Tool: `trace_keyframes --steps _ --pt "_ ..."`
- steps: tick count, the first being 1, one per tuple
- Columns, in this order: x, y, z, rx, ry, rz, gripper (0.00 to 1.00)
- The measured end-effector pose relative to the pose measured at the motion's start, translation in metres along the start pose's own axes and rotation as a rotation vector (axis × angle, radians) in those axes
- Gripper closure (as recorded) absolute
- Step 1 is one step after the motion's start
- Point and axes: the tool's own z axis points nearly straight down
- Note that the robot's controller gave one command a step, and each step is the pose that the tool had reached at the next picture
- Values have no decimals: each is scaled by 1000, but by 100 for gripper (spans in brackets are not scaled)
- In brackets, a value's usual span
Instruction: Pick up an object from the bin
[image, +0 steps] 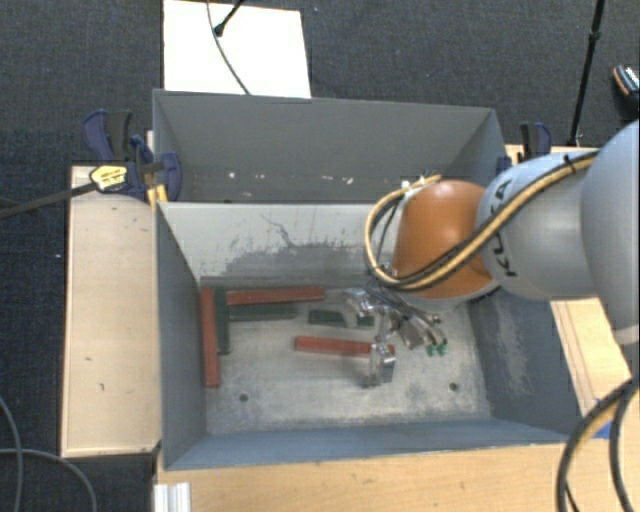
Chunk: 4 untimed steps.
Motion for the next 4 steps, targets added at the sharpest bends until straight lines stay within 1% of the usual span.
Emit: trace_keyframes --steps 1,2,3,4 --pt "-3 0 -5 1 -10 3 100" --pt "-2 0 -4 0 -7 5 0" --pt "-27 6 -1 1 -9 -27 0" --pt "-30 -36 -35 4 -11 -192 0"
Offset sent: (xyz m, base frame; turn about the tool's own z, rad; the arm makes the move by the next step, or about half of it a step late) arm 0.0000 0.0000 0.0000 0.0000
